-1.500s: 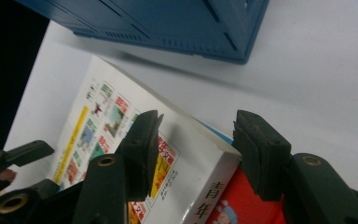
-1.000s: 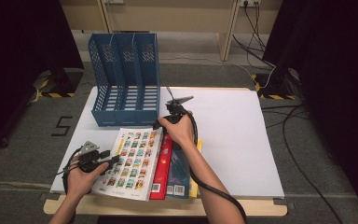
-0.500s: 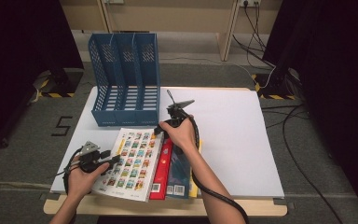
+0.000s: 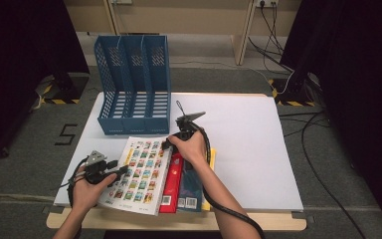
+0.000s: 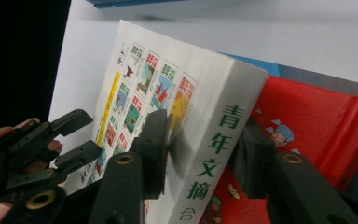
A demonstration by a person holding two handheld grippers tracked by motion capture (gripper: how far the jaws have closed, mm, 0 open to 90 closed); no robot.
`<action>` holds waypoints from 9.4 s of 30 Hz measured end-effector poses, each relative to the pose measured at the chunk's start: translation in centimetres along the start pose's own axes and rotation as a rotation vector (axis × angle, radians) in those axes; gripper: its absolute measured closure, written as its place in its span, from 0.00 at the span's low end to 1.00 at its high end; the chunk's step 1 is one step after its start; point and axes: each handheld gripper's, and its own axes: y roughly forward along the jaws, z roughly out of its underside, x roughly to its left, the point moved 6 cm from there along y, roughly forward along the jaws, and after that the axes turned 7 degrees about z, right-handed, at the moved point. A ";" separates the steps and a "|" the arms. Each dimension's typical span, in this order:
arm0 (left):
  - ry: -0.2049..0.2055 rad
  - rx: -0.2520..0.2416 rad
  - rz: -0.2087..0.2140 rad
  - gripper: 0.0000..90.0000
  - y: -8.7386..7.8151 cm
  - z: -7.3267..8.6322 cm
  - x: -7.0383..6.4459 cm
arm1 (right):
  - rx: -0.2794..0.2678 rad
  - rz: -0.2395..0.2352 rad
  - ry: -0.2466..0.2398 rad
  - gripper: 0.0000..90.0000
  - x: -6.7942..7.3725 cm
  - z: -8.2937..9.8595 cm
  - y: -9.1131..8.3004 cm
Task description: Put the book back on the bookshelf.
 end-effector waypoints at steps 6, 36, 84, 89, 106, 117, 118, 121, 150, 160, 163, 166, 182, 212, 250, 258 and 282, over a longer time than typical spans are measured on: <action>-0.004 -0.027 -0.004 0.49 -0.4 -0.6 0.2 | -0.060 -0.043 0.002 0.78 1.7 -0.2 -1.1; -0.001 -0.133 0.030 0.43 -2.7 -4.1 -2.1 | -0.277 -0.044 -0.146 0.82 7.4 -0.2 -6.9; 0.086 -0.207 0.168 0.27 -2.1 -10.7 -9.4 | -0.547 0.002 -0.268 0.83 10.3 -2.6 -9.9; 0.093 -0.221 0.178 0.26 -2.2 -11.3 -10.1 | -0.559 -0.004 -0.265 0.83 10.4 -2.7 -10.2; 0.150 -0.193 0.105 0.22 -0.7 -12.0 -11.7 | -0.579 0.019 -0.276 0.83 10.7 -2.7 -10.1; 0.206 -0.182 0.015 0.20 0.3 -12.3 -11.9 | -0.591 0.016 -0.285 0.83 11.3 -2.3 -10.3; 0.204 -0.183 0.014 0.19 0.3 -12.3 -11.9 | -0.591 0.011 -0.282 0.83 11.4 -2.2 -10.4; 0.201 -0.186 0.015 0.19 0.1 -12.4 -11.8 | -0.606 0.009 -0.291 0.83 11.6 -2.1 -10.8; 0.247 -0.193 -0.128 0.21 0.7 -12.5 -11.2 | -0.634 0.045 -0.312 0.82 12.8 -1.3 -11.3; 0.212 -0.237 -0.145 0.25 0.0 -12.7 -10.2 | -0.645 0.003 -0.314 0.82 13.8 -0.7 -12.0; 0.210 -0.232 -0.147 0.27 -0.2 -12.5 -10.1 | -0.645 0.007 -0.330 0.82 14.2 -0.5 -12.0; 0.213 -0.230 -0.148 0.30 -0.3 -12.3 -10.2 | -0.640 0.016 -0.342 0.82 14.4 -0.4 -11.8; 0.182 -0.148 -0.190 0.73 -0.8 -10.0 -9.5 | -0.550 0.073 -0.406 0.69 15.6 0.5 -9.3; 0.101 -0.323 -0.103 0.81 -6.9 -6.8 -2.4 | -0.600 0.155 -0.242 0.67 2.1 1.1 -15.2; 0.133 -0.403 -0.204 0.76 -12.3 -1.9 -0.2 | -0.520 0.316 -0.085 0.64 -10.8 6.4 -11.3; 0.128 -0.480 -0.187 0.74 -12.3 -3.5 -0.8 | -0.519 0.316 -0.062 0.63 -11.4 6.9 -11.2; 0.088 -0.563 -0.177 0.73 -12.0 -5.6 -0.7 | -0.540 0.337 -0.011 0.62 -15.4 8.4 -10.8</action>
